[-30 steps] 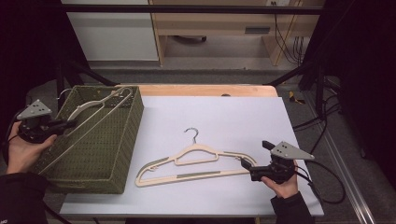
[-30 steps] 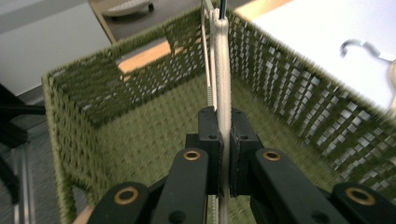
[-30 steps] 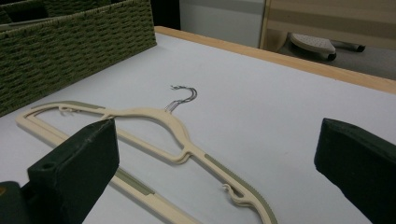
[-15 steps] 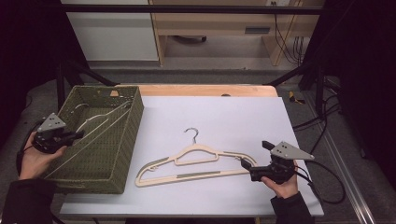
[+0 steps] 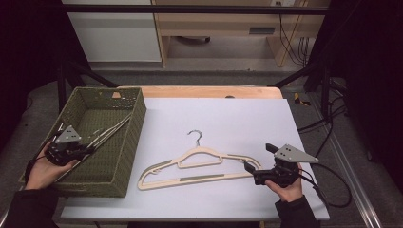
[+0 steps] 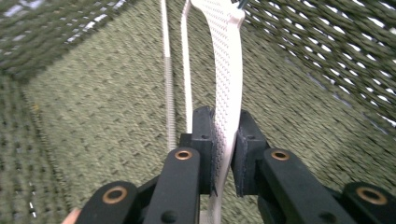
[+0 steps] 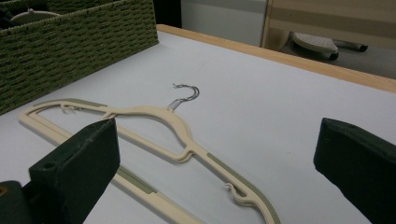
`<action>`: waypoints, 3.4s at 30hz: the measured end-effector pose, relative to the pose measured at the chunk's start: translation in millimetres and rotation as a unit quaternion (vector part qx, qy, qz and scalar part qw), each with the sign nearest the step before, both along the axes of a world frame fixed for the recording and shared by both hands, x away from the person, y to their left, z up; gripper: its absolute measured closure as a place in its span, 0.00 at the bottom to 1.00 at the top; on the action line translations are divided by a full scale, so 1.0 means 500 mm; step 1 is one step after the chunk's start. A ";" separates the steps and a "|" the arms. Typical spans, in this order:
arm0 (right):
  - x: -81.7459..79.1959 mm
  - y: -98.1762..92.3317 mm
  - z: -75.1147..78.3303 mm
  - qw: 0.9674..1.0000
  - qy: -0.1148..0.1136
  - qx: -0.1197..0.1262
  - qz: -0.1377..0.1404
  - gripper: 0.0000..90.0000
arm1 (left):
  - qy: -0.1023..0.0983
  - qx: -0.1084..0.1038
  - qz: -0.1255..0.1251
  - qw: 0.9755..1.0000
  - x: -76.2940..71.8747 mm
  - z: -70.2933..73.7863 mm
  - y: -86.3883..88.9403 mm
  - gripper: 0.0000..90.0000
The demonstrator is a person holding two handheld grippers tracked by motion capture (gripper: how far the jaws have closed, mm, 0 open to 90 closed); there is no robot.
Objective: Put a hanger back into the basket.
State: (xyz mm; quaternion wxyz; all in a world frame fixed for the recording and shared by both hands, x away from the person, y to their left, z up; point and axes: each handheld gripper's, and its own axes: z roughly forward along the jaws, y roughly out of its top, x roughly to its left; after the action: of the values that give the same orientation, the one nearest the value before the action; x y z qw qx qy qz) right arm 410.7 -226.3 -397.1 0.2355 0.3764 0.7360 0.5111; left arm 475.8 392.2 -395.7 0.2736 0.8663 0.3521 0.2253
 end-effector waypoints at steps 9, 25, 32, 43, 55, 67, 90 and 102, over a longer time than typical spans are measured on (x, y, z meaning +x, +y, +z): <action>-0.001 0.002 0.001 1.000 0.000 0.000 0.002 0.02 | 0.005 0.052 -0.028 0.998 -0.007 -0.015 -0.035 0.85; -0.002 0.002 0.004 1.000 -0.004 -0.001 0.003 0.02 | -0.003 0.071 -0.036 0.997 -0.011 -0.014 -0.047 0.65; -0.002 0.001 0.006 1.000 -0.005 0.003 0.003 0.02 | -0.044 0.006 -0.010 0.999 -0.020 0.036 -0.037 0.40; 0.003 0.006 0.008 1.000 -0.004 0.007 0.006 0.03 | -0.116 -0.153 0.006 0.981 -0.061 0.119 -0.079 0.18; 0.011 0.013 0.008 1.000 -0.001 0.006 0.010 0.03 | -0.126 -0.204 -0.046 0.970 -0.099 0.130 -0.223 0.13; 0.023 0.026 0.011 1.000 0.003 0.007 0.011 0.04 | -0.103 -0.238 -0.082 0.962 -0.115 0.068 -0.337 0.13; 0.044 0.066 0.011 1.000 0.008 -0.006 0.020 0.04 | -0.006 -0.174 -0.082 0.981 -0.059 -0.050 -0.409 0.20; 0.035 0.055 0.017 1.000 0.002 -0.005 0.021 0.04 | 0.023 -0.129 -0.045 0.990 -0.022 -0.099 -0.410 0.32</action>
State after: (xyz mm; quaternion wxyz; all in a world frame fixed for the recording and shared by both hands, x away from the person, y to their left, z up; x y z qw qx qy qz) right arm 428.4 -198.7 -388.8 0.2251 0.3611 0.7465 0.5115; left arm 464.8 187.0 -445.4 0.3848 0.8437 0.3447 0.1457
